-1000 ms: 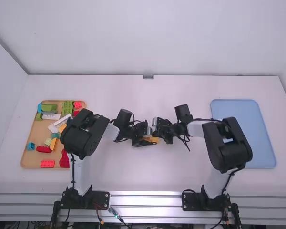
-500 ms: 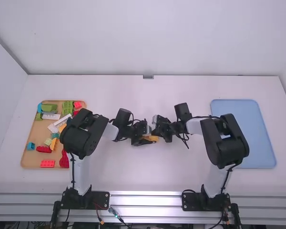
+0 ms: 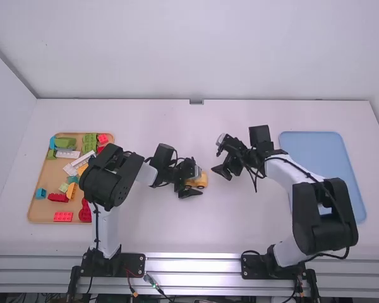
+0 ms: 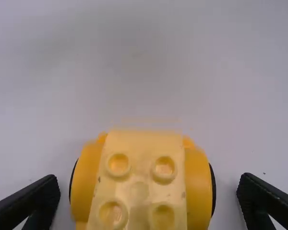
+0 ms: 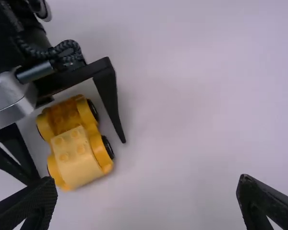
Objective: Assemble lego blocks to make yellow taxi
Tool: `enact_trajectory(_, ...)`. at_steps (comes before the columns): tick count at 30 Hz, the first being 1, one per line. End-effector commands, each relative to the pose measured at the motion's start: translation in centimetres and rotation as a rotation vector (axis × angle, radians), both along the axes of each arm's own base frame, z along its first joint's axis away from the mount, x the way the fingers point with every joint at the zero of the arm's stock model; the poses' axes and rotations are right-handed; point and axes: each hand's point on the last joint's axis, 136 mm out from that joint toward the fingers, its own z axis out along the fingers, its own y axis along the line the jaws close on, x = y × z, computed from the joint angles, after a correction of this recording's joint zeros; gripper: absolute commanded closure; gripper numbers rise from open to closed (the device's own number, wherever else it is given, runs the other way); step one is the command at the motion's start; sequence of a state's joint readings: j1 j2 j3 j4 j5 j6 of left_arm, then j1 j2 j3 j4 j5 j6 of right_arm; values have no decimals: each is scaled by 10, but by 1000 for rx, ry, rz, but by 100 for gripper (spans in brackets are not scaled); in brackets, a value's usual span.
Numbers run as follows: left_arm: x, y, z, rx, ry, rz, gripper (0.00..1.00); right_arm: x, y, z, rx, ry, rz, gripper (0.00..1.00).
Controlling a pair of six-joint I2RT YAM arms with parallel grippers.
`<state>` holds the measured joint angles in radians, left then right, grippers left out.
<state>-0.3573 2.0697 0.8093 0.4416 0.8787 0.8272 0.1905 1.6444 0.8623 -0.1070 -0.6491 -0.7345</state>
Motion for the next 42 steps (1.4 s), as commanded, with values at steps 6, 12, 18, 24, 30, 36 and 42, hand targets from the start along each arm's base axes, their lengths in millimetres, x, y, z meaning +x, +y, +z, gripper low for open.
enact_trajectory(6,10,46,23,176,64,183,1,-3,0,-5,-26,5,-31,1)
enact_trajectory(12,12,100,80,242,81,379,1,2,11,2,-12,-44,-9,1)
enact_trajectory(18,28,222,134,249,214,1090,1,8,22,11,14,-90,-4,1)
enact_trajectory(24,-1,362,143,69,432,2001,1,14,23,16,20,-124,-10,1)
enact_trajectory(30,-33,412,117,19,649,2124,1,22,20,17,14,-134,-58,1)
enact_trajectory(36,-40,453,109,126,776,2120,1,34,13,20,5,-127,-152,1)
enact_trajectory(42,-7,455,101,409,845,1709,1,38,12,24,14,-136,-155,1)
